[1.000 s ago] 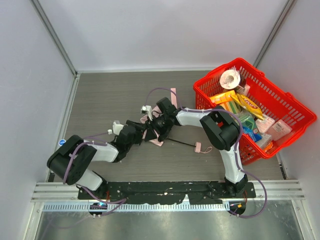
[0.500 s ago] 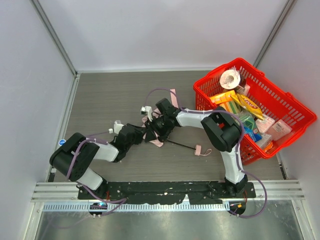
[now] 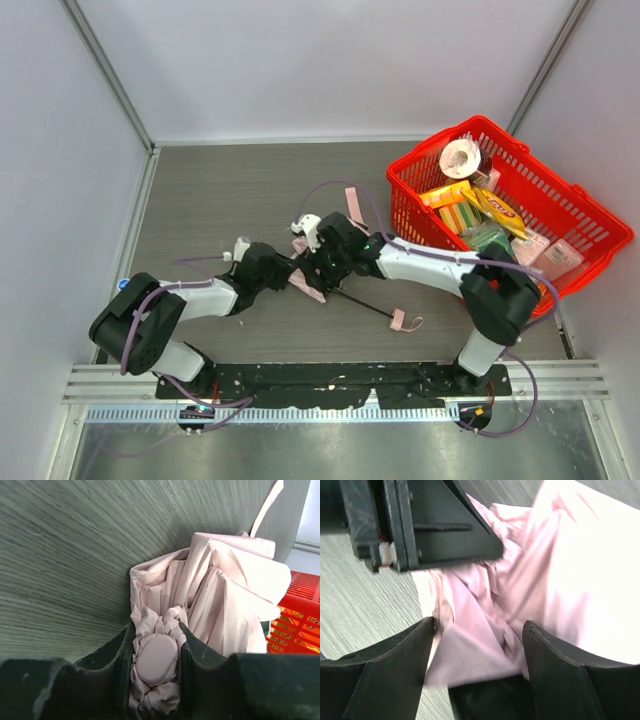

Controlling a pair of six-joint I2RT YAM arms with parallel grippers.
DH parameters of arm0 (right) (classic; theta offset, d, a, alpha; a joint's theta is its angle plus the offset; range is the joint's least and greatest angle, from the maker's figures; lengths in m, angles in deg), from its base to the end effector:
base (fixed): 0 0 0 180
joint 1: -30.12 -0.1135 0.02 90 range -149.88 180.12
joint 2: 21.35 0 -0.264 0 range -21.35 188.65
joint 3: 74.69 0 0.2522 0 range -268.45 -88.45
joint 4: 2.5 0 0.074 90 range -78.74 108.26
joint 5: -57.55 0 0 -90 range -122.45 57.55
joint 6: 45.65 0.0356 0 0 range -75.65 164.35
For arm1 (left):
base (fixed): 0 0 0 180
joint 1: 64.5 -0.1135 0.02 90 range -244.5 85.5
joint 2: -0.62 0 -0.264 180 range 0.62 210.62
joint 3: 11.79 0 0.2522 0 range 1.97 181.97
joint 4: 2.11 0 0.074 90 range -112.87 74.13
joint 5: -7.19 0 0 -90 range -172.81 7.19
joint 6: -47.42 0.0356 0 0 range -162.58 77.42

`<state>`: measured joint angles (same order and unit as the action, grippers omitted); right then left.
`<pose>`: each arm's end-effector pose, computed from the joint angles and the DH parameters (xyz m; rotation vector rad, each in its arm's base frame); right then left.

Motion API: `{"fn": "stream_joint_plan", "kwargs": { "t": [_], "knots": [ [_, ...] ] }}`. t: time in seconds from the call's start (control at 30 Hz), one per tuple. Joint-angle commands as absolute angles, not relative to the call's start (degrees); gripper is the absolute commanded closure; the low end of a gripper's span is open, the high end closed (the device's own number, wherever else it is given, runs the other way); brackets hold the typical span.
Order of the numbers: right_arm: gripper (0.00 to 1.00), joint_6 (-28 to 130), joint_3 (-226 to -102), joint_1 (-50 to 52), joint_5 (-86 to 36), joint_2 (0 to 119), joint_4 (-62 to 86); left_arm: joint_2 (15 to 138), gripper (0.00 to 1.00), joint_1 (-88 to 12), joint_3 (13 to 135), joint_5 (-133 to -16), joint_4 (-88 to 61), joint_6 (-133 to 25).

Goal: Put away the umbrella

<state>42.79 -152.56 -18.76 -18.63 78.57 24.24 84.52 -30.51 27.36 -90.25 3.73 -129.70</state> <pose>0.2374 0.2849 0.1972 -1.1674 2.2114 0.6542 0.2149 -0.1394 0.1298 -1.1569 2.1446 -0.9359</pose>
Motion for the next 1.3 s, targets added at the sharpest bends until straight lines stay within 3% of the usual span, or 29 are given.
{"fn": "stream_joint_plan", "kwargs": {
  "t": [0.0, 0.07, 0.27, 0.63, 0.73, 0.8, 0.97, 1.03, 1.07, 1.13, 1.17, 1.2, 1.23, 1.27],
  "knots": [
    [0.24, 39.98, -148.13, -25.57, -44.17, 66.83, 21.3, 84.82, 1.0, -30.84, 27.98, -90.99, -11.19, -126.95],
    [0.23, 36.2, -143.75, -30.4, -52.89, 62.61, 15.18, 85.08, 1.0, -30.93, 29.3, -90.28, -14.71, -127.57],
    [0.2, 28.8, -135.21, -38.33, -56.96, 61.08, -0.22, 84.73, 1.0, -30.84, 31.68, -90.98, -22.45, -128.89],
    [0.2, 19.3, -134.16, -39.4, -63.82, 77.77, -14.04, 83.86, 1.0, -31.28, 32.12, -88.35, -26.32, -132.23],
    [0.25, 21.22, -134.59, -38.96, -68.82, 83.57, -13.7, 82.19, 1.0, -31.37, 32.3, -88.52, -27.99, -132.67],
    [0.31, 23.5, -134.5, -38.43, -69.73, 84.47, -12.3, 81.13, 1.0, -31.54, 32.12, -88.61, -28.52, -133.02],
    [0.84, 31.51, -134.24, -35.54, -62.79, 85.17, -6.94, 79.9, 1.0, -32.25, 31.33, -87.38, -27.65, -133.64],
    [0.99, 34.5, -134.15, -34.13, -56.82, 85.09, -4.65, 79.46, 1.0, -32.68, 30.81, -88.08, -26.68, -133.11],
    [0.99, 36.33, -133.72, -32.99, -52.36, 84.82, -4.3, 79.2, 1.0, -32.77, 30.54, -88.52, -25.81, -132.85],
    [0.99, 38.8, -133.89, -30.89, -45.33, 84.91, -2.98, 78.67, 0.89, -33.04, 30.01, -89.83, -24.4, -132.06],
    [0.99, 40.12, -133.28, -30.18, -43.37, 84.91, -3.06, 78.41, 0.71, -33.13, 29.66, -90.45, -23.61, -131.19],
    [0.99, 40.74, -133.1, -28.6, -38.74, 84.99, -3.58, 78.23, 0.6, -33.13, 29.66, -90.98, -23.08, -130.39],
    [0.99, 41.88, -132.84, -27.98, -36.43, 85.08, -3.85, 78.05, 0.38, -33.13, 29.14, -91.24, -21.94, -129.26],
    [0.99, 42.58, -132.92, -26.23, -33.36, 85.52, -4.29, 77.79, 0.28, -33.13, 28.87, -91.51, -21.15, -128.03]
  ]
}}
